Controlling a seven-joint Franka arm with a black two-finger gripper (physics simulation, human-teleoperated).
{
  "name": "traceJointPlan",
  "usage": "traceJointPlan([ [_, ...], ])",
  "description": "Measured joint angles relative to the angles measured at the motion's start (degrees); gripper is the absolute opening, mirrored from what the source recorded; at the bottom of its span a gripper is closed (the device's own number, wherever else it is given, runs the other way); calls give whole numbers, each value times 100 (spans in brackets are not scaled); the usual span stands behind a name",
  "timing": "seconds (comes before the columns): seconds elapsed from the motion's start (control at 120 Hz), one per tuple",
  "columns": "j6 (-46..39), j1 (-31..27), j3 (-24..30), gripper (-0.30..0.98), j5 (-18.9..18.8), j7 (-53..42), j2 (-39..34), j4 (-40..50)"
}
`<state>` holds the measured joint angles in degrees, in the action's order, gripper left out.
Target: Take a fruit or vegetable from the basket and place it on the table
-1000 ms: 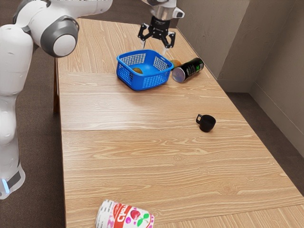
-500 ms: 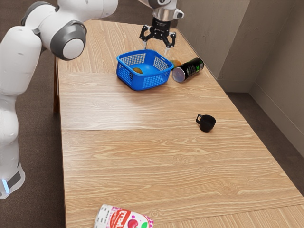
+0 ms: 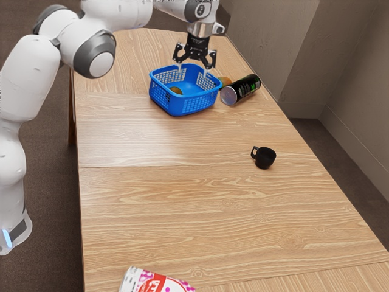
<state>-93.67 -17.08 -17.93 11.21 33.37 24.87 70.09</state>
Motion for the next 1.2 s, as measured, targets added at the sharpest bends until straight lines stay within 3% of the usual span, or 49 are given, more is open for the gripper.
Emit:
traceJointPlan([
  [0.65, -142, -234, 3, 69, 419, -294, 571, -246],
  [1.2, -285, -374, 160, 69, 414, -426, 387, 125],
])
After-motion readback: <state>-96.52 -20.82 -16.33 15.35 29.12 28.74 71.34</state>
